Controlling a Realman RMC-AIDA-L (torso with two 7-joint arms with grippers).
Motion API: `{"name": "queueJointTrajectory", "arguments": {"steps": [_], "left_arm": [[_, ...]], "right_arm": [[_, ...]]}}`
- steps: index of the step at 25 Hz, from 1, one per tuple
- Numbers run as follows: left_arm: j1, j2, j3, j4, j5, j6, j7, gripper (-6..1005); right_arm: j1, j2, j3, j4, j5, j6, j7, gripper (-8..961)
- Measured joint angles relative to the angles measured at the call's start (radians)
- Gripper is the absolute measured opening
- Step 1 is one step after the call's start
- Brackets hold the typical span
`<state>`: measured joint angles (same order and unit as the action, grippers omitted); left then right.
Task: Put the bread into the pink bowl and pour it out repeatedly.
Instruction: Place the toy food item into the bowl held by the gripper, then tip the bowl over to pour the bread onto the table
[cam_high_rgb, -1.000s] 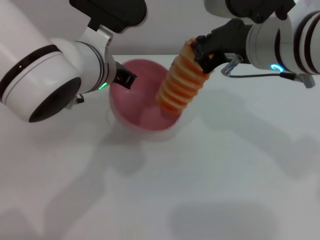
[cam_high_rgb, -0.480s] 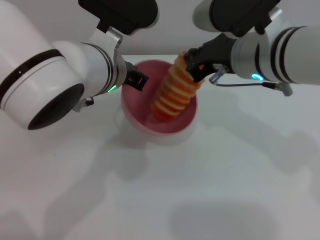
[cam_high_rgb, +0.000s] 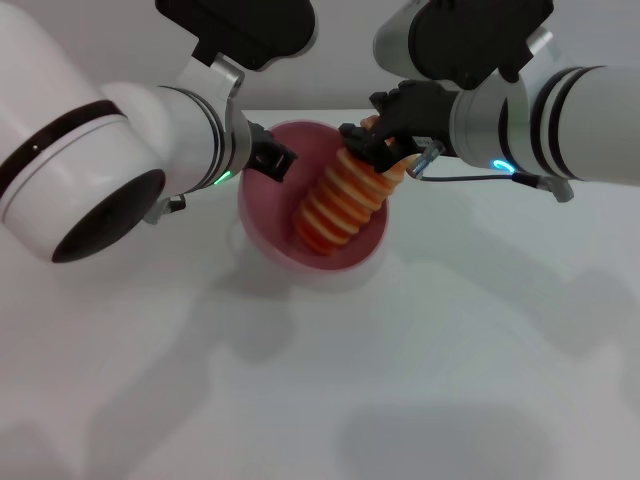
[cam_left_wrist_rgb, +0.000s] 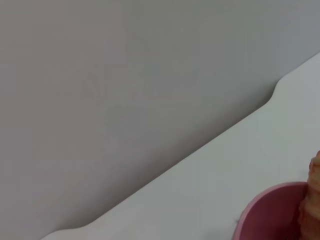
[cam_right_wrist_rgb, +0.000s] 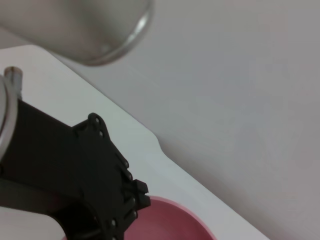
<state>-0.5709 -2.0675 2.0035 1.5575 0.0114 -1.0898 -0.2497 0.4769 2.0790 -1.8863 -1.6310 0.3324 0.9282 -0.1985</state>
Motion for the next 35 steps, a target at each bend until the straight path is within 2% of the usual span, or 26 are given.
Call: {"name": "queueJointTrajectory", "arguments": {"steps": [4, 5, 7, 8, 9, 10, 12, 14, 19, 27, 35], "left_arm": [[0.014, 0.002, -0.002, 0.004, 0.004, 0.019, 0.001, 34], [0.018, 0.003, -0.004, 0.005, 0.004, 0.027, 0.001, 34], [0.026, 0.004, -0.008, 0.005, 0.005, 0.046, 0.006, 35], [0.033, 0.005, -0.012, 0.002, 0.007, 0.066, 0.014, 35], [0.036, 0.005, -0.013, 0.002, 0.008, 0.072, 0.017, 35], [0.036, 0.005, -0.013, 0.002, 0.008, 0.072, 0.017, 35], [0.055, 0.006, -0.014, 0.002, 0.033, 0.109, 0.031, 35], [0.073, 0.003, -0.003, 0.008, 0.071, 0.151, 0.036, 35], [0.107, 0.004, 0.035, 0.019, 0.129, 0.237, 0.039, 35], [0.201, -0.001, 0.206, 0.012, 0.482, 0.383, 0.011, 35], [0.269, 0.0, 0.295, -0.011, 0.803, 0.459, -0.134, 35]], "right_arm": [[-0.026, 0.0, 0.003, -0.052, -0.013, -0.011, 0.002, 301], [-0.048, 0.001, 0.006, -0.085, -0.029, -0.023, 0.002, 371], [-0.113, 0.003, 0.018, -0.159, -0.075, -0.08, 0.01, 510], [-0.214, 0.004, 0.033, -0.241, -0.107, -0.186, 0.019, 552], [-0.259, 0.004, 0.038, -0.27, -0.11, -0.233, 0.019, 594], [-0.259, 0.004, 0.038, -0.27, -0.11, -0.233, 0.019, 635], [-0.335, 0.005, 0.051, -0.316, -0.115, -0.3, 0.019, 719], [-0.394, 0.007, 0.068, -0.348, -0.128, -0.328, 0.023, 719], [-0.455, 0.008, 0.098, -0.316, -0.134, -0.311, 0.035, 718], [-0.474, 0.008, 0.159, -0.267, -0.119, -0.272, 0.063, 718], [-0.476, 0.006, 0.185, -0.261, -0.116, -0.267, 0.064, 718]]}}
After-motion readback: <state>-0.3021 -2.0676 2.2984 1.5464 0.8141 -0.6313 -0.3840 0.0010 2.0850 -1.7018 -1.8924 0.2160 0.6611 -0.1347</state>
